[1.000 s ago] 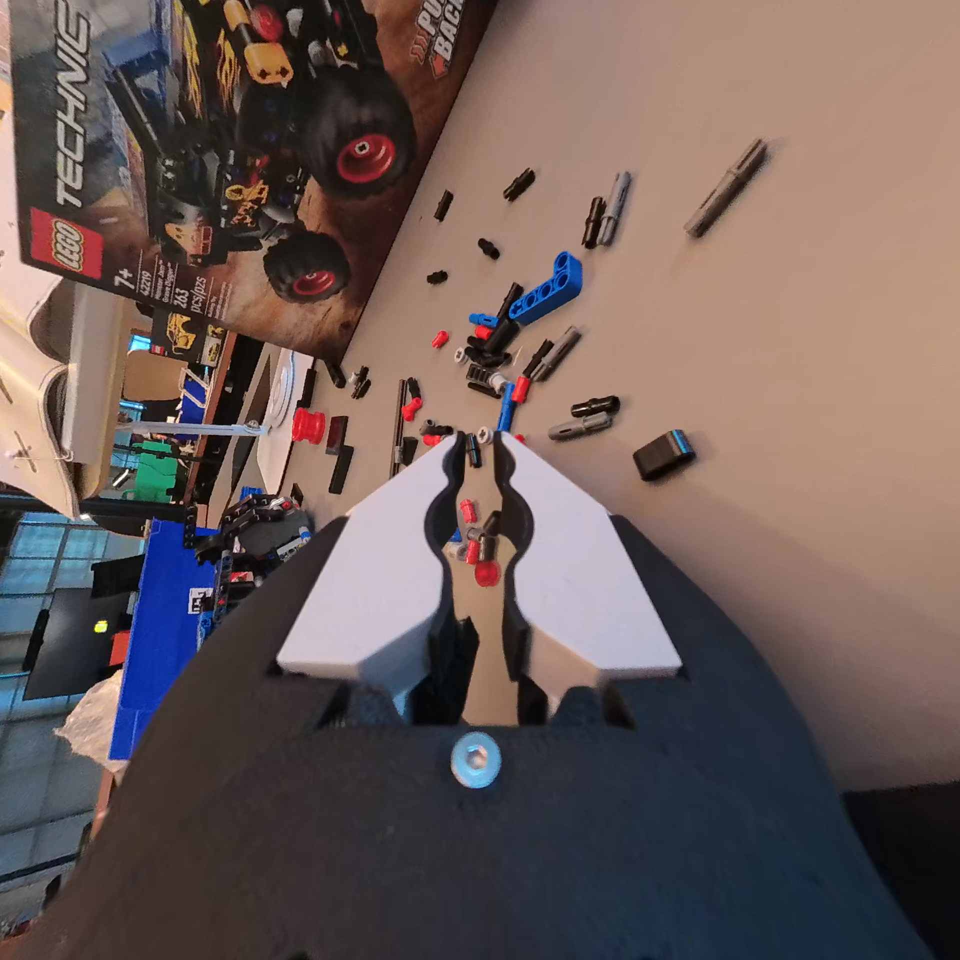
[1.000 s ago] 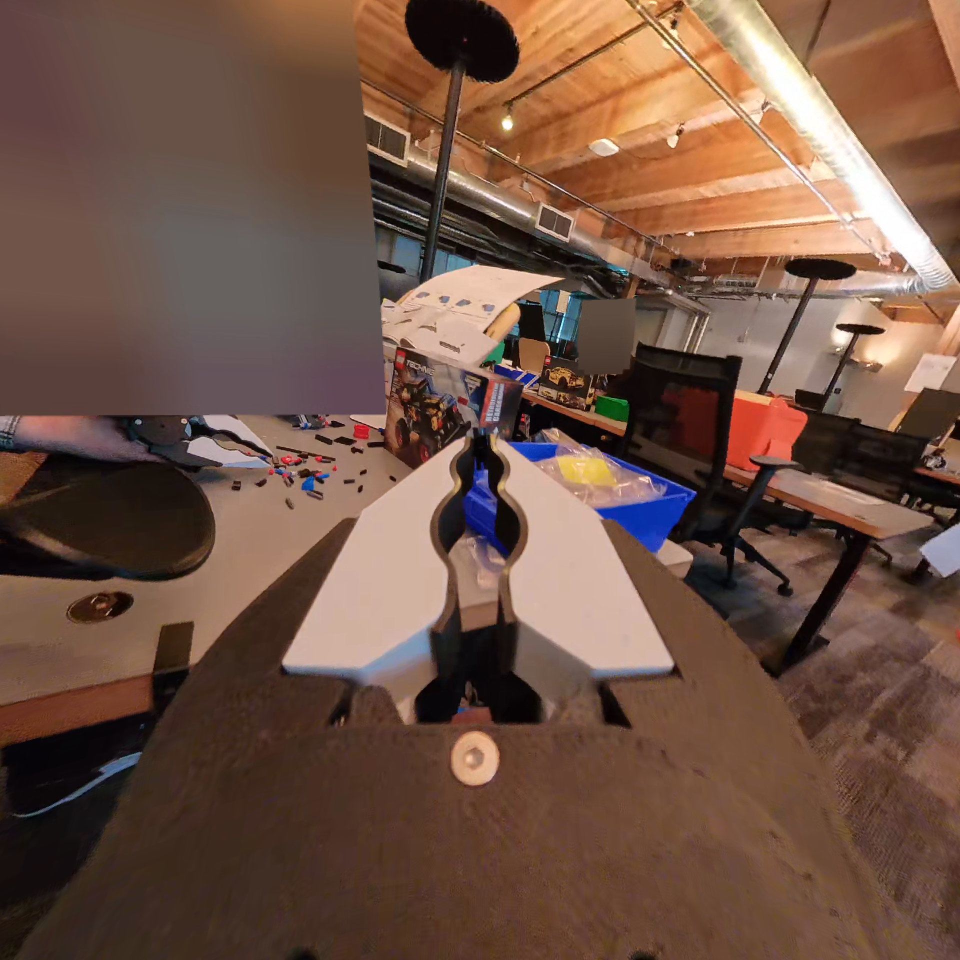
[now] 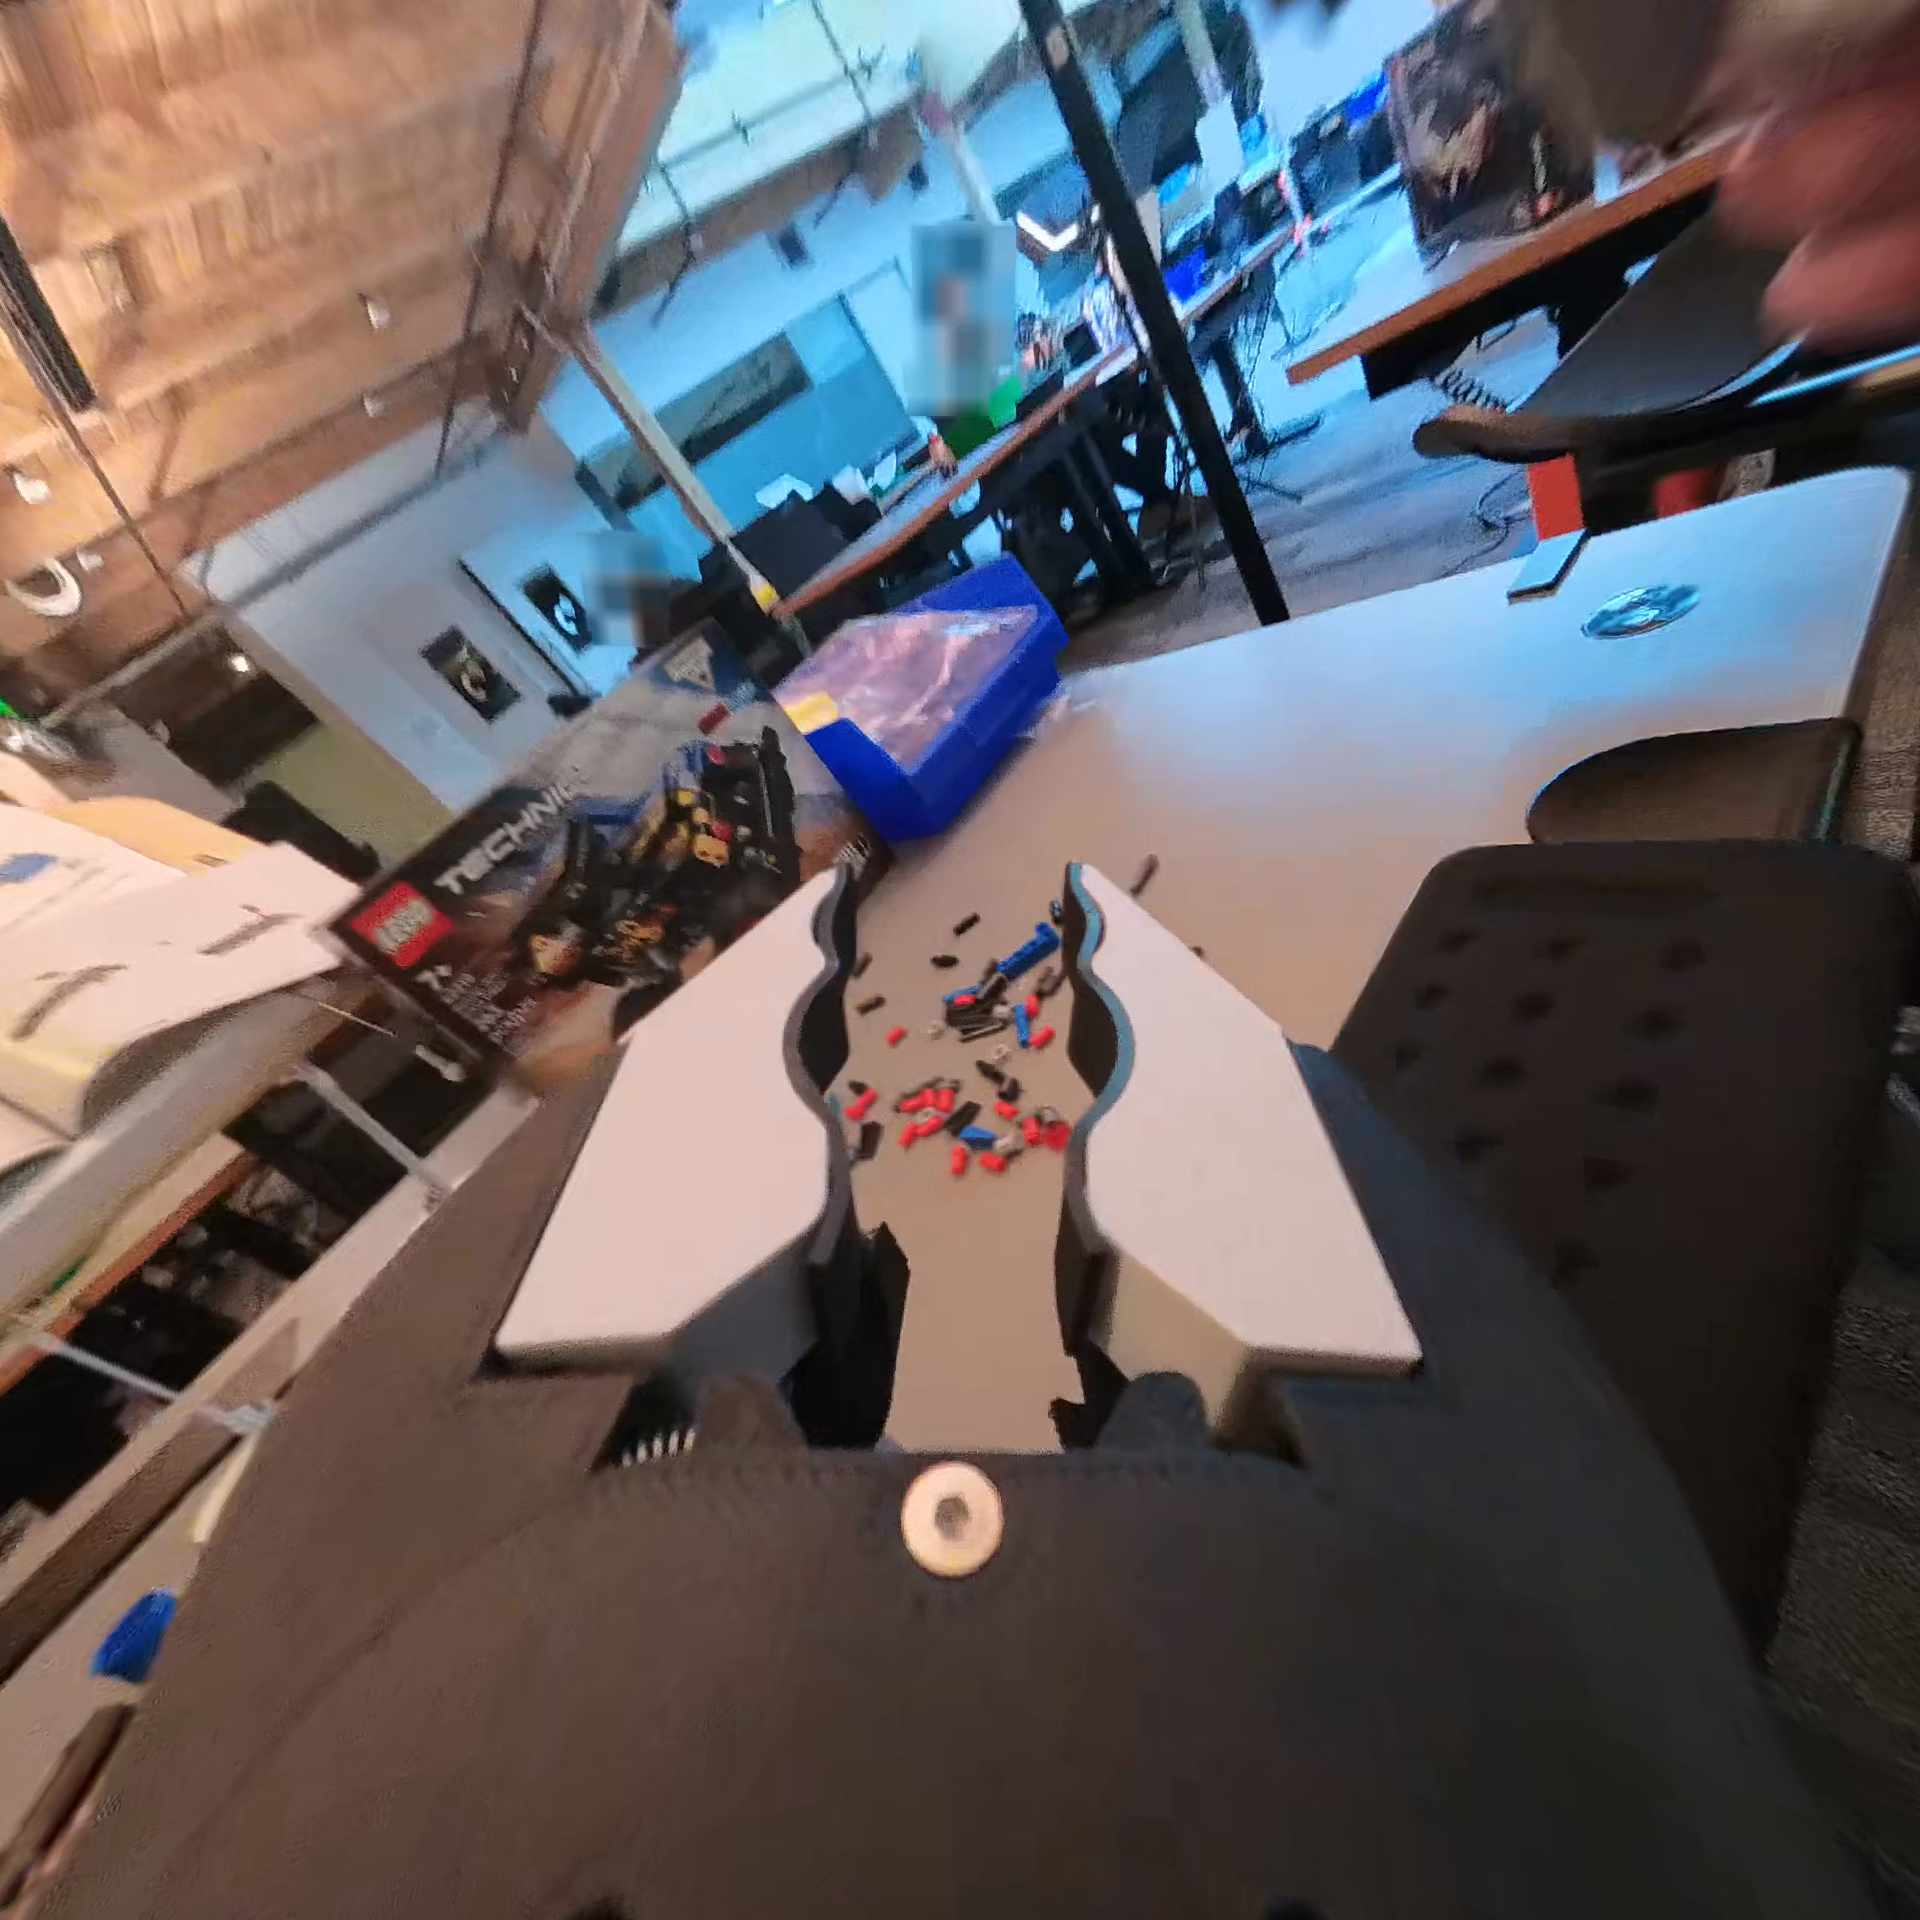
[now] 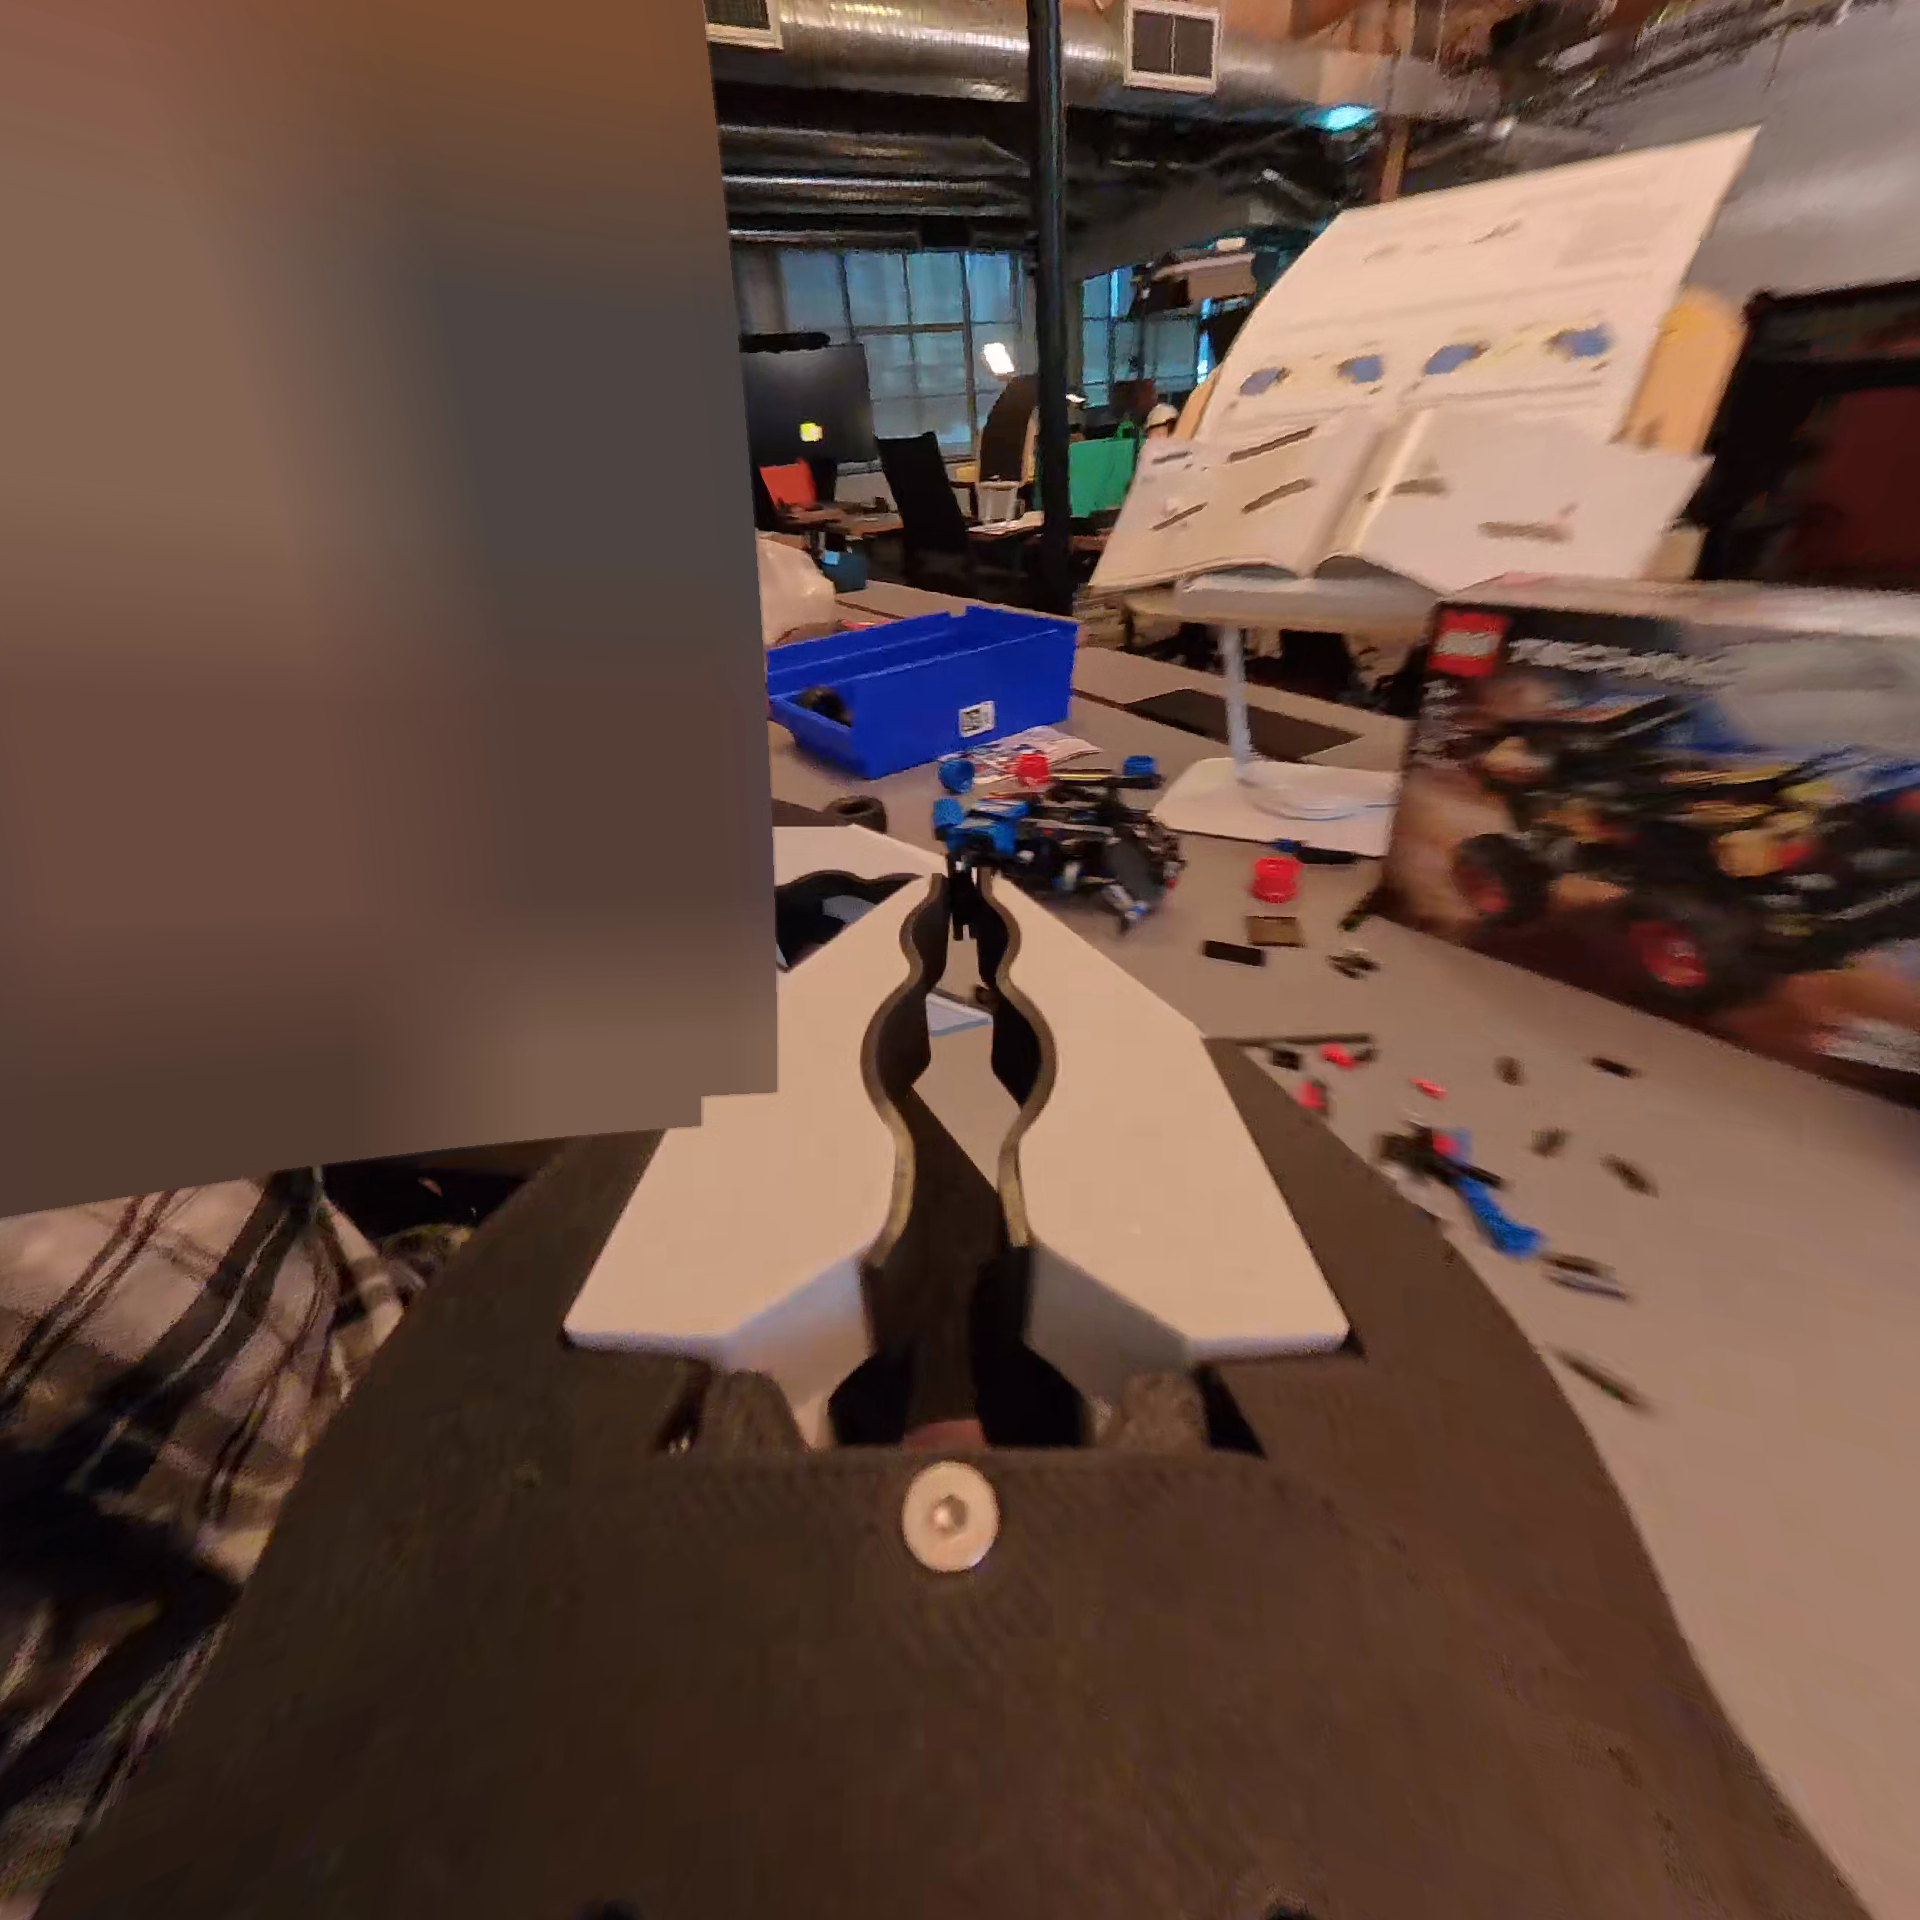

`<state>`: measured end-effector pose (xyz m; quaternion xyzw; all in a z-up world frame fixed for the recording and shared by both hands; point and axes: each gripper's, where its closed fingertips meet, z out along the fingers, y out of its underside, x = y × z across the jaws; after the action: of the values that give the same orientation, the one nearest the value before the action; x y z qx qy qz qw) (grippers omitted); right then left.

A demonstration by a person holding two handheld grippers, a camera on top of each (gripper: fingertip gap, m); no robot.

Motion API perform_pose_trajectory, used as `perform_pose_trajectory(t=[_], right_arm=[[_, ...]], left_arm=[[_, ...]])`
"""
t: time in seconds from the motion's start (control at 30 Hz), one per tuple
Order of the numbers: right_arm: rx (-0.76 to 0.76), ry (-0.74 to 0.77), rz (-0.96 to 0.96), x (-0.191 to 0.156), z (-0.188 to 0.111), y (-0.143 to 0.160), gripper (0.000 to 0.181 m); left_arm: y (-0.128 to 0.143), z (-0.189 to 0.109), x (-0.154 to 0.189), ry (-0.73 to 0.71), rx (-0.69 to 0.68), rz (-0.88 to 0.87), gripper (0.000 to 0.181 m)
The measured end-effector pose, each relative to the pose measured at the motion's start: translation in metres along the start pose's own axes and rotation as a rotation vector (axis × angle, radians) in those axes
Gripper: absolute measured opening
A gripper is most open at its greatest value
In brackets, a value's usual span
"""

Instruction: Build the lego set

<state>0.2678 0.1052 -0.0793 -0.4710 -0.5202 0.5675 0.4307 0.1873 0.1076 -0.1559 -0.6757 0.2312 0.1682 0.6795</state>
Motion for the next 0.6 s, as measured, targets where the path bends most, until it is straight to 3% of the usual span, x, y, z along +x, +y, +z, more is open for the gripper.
perform_pose_trajectory(t=[0.03, 0.27, 0.6], right_arm=[[0.005, -0.018, 0.036, -0.004, 0.024, 0.007, 0.003], [-0.014, -0.105, 0.225, -0.017, 0.147, 0.043, 0.003], [-0.057, -0.209, 0.331, -0.041, 0.241, 0.061, 0.003]], left_arm=[[-0.002, -0.009, -0.004, 0.014, 0.026, 0.009, 0.038], [0.017, -0.054, -0.05, -0.008, 0.06, 0.064, 0.032], [0.061, -0.091, -0.119, -0.057, 0.011, -0.016, 0.017]])
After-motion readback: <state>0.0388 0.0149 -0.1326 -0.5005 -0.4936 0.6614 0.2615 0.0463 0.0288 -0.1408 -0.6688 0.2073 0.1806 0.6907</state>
